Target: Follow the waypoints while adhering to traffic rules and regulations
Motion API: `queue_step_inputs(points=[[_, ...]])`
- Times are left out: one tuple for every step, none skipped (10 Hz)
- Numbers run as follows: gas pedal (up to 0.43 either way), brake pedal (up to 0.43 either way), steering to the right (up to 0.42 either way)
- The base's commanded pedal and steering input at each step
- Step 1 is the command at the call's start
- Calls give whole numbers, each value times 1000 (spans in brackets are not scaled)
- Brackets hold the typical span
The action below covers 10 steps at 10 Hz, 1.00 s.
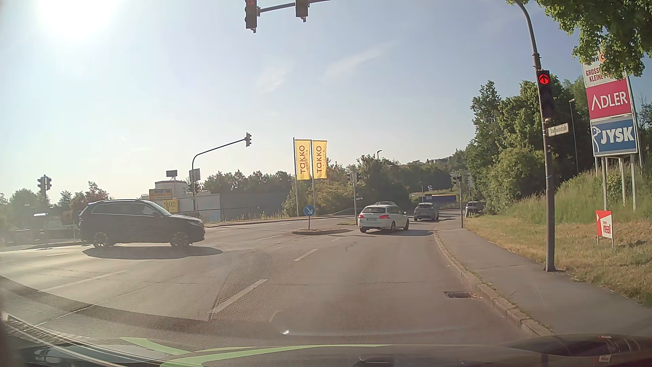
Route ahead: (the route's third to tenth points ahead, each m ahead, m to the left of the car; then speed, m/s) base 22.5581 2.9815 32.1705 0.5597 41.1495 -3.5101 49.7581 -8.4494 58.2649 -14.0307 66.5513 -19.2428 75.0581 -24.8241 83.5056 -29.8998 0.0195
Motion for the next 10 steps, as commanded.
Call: queue_step_inputs(points=[[0,317,44],[0,317,44],[0,317,44],[0,317,44],[0,317,44],[0,317,44],[0,317,44],[0,317,44],[0,317,44],[0,311,44]])
